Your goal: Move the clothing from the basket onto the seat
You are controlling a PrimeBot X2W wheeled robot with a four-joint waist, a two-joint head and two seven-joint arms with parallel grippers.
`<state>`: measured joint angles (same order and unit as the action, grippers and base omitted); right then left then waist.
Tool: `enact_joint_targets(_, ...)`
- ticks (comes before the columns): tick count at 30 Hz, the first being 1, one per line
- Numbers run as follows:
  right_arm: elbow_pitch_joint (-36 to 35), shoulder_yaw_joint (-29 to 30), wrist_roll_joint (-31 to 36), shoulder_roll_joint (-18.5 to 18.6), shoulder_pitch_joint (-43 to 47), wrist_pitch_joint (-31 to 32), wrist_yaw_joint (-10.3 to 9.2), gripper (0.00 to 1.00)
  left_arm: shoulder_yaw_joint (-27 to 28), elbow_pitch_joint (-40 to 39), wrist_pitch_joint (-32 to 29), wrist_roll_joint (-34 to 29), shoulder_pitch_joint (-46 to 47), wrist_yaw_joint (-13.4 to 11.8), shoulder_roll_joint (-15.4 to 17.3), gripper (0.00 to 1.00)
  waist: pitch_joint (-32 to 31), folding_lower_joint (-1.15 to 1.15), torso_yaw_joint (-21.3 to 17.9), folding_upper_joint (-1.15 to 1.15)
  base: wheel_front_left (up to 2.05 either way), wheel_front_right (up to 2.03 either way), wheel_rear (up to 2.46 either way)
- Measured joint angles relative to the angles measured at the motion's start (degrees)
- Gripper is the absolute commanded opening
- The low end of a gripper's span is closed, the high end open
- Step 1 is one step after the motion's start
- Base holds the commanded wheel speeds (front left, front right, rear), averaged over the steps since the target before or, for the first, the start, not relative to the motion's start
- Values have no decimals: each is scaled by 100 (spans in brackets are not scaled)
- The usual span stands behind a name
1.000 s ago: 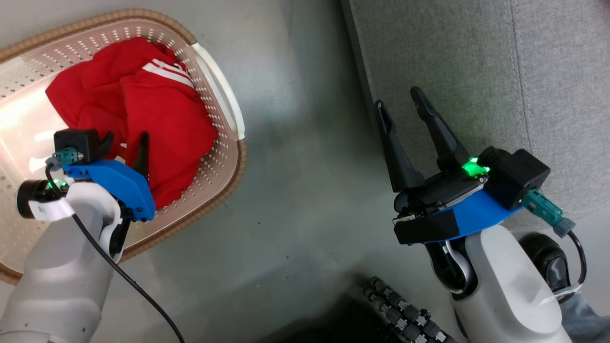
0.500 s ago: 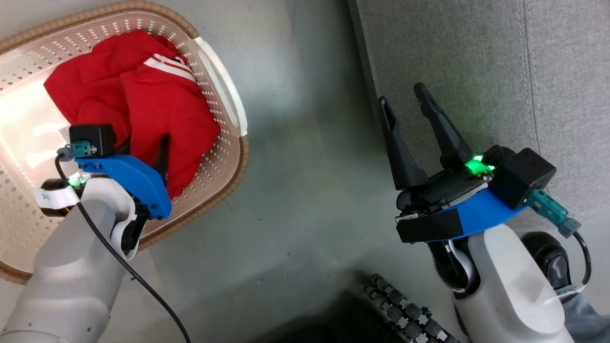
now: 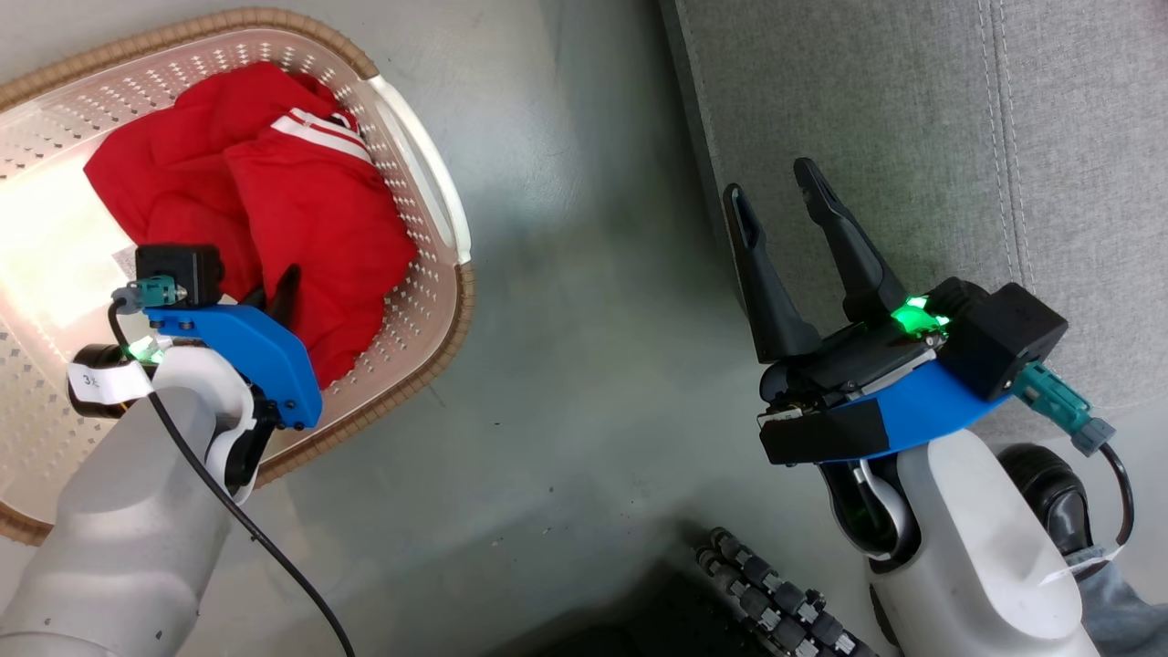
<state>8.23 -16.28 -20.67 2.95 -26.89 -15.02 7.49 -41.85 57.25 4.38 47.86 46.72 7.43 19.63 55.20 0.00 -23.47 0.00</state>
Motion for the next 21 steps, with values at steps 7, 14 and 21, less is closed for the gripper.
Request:
enact_joint_targets(7, 23, -1, 1, 0, -8, 0, 0, 100, -149, 42, 76, 108, 37, 0, 18, 0, -27, 0, 0, 0, 0, 0, 0)
enact_joint_targets(14, 94, 14, 37, 0, -21, 0, 0, 100, -309, 90, 176, 244, 63, 0, -55, 0, -172, 0, 68, 0, 0, 0, 0)
enact_joint_targets(21, 200, 41, 126, -1, -26, -1, 0, 100, -494, 109, 376, 388, 23, 0, -191, 0, -578, 0, 221, 0, 0, 0, 0)
